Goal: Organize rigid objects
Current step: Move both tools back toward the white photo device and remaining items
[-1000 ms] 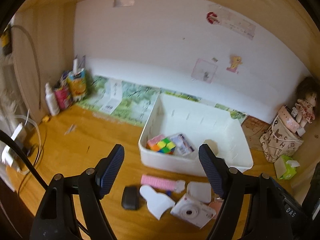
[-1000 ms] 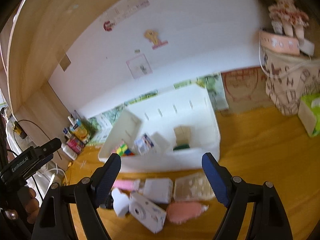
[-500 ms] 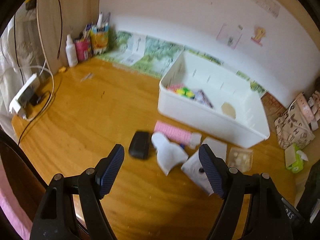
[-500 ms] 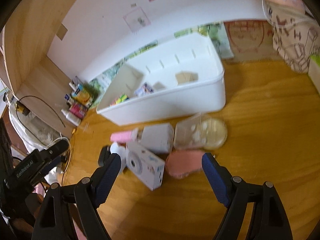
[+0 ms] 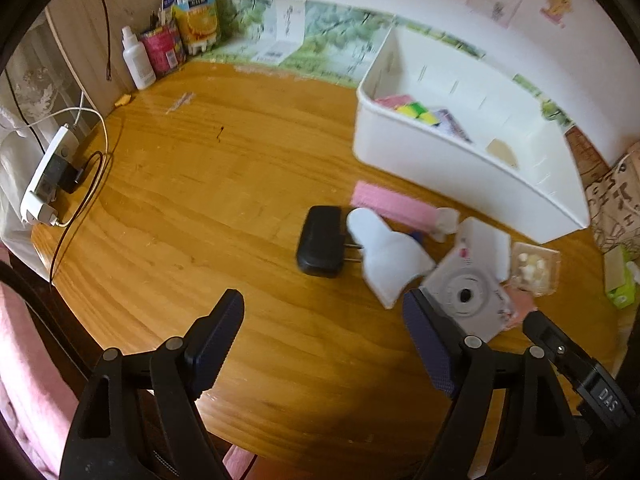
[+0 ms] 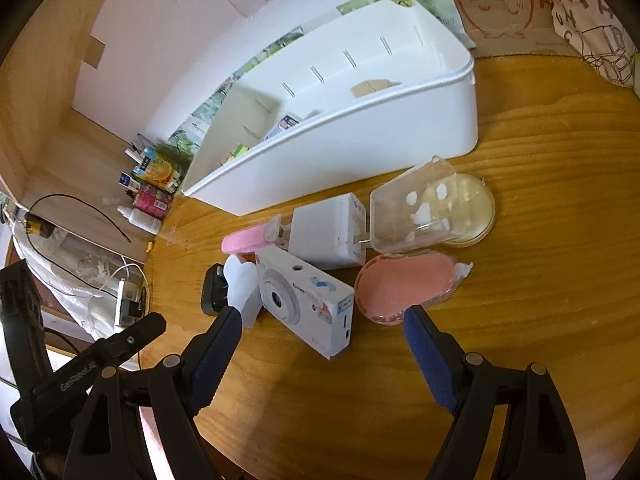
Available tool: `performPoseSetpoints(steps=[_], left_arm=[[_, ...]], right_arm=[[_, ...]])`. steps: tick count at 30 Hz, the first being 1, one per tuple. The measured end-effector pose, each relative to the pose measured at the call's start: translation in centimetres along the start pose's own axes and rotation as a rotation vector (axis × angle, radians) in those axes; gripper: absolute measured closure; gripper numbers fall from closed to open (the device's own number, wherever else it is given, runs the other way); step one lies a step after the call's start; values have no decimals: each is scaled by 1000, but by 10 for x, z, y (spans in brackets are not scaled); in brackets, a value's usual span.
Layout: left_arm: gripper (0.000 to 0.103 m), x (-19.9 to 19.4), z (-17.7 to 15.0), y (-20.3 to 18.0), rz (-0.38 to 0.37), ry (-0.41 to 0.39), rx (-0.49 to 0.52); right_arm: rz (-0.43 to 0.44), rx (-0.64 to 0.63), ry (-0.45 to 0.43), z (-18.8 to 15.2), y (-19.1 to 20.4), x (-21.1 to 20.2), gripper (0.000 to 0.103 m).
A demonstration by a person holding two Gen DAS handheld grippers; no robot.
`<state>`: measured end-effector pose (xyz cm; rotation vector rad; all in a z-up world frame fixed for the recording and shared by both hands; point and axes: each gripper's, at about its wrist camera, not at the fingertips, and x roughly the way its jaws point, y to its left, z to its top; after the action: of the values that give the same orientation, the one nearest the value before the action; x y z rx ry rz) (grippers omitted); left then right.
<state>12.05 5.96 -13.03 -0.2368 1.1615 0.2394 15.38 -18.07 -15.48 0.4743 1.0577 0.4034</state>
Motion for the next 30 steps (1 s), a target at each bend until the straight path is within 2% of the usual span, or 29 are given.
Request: performPoseSetpoints(steps=[6, 17, 18, 20, 22, 30], left_arm=[[19, 20, 19, 11, -9, 92, 40], [19, 59, 41, 20, -124, 264, 177], [19, 61, 42, 20, -130, 272, 190], [19, 67, 43, 19, -139, 292, 221], [19, 72, 45, 19, -151, 307, 249], [20, 89, 48, 20, -182, 367, 345]], right_arm=[[-74, 78, 36, -4, 5, 15, 19], [-163, 185, 60, -18, 23, 37, 19], [-175, 192, 55, -20, 25, 38, 17], [-201, 205, 42, -22, 30, 41, 7], [-226, 217, 23, -25, 35, 43, 2], [-288, 263, -35, -28, 50, 52, 1]])
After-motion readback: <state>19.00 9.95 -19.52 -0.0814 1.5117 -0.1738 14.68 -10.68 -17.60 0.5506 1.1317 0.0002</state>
